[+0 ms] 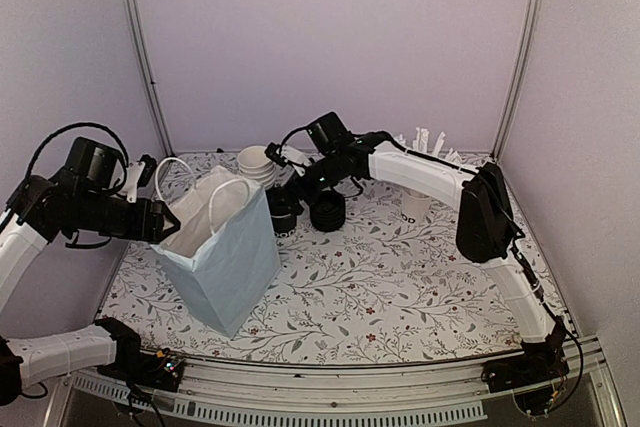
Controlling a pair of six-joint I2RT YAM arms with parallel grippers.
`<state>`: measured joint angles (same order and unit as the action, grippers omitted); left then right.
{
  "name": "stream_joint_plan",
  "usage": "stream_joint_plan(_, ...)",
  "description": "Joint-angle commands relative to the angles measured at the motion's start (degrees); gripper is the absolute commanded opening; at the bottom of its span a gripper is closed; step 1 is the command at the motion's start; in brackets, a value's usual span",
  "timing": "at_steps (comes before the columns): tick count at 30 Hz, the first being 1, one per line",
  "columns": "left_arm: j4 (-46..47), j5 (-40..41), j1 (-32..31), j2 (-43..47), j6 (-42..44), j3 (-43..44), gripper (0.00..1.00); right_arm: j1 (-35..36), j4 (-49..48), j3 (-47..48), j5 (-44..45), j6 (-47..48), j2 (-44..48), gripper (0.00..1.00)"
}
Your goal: Pack the takeout coffee
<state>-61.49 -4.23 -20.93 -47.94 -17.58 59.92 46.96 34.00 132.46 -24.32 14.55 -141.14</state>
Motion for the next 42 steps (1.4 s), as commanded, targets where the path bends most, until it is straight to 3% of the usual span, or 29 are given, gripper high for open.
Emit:
stream_joint_plan(1, 1.83, -0.91, 0.55, 0.59, 0.69, -1.11, 0.72, 1.00, -2.73, 1.96, -0.15, -1.44, -2.10, 0.99)
stream_joint_plan(7, 1.84, -1.47, 0.62, 0.82, 0.79, -1.06, 0.71, 1.21, -3.30, 2.59, 1.66, -2.88, -3.50, 0.95)
stream_joint_plan(23, 3.02, -1.56, 0.58, 0.80, 1.22, -1.39, 0.71, 2.38, -2.72, 1.15, 5.31, -1.02, -0.76, 0.68)
stream_joint_plan(36, 10.38, -3.20, 0.57, 0.89, 2.74, -2.59, 0.70, 2.44, -3.94, -23.65, 4.55, 1.57, 23.22, 0.68)
stream_joint_plan(40, 12.71, -3.10, 0.63, 2.07, 4.56, -2.23, 0.78, 2.35, -4.11, -32.87, 4.73, 4.37, 31.72, 0.68)
stream_joint_plan(42, 13.58, -4.48, 0.67, 1.92, 5.69, -0.87, 0.98, 2.23, -4.28, -37.47, 5.06, 5.63, 35.61, 0.68)
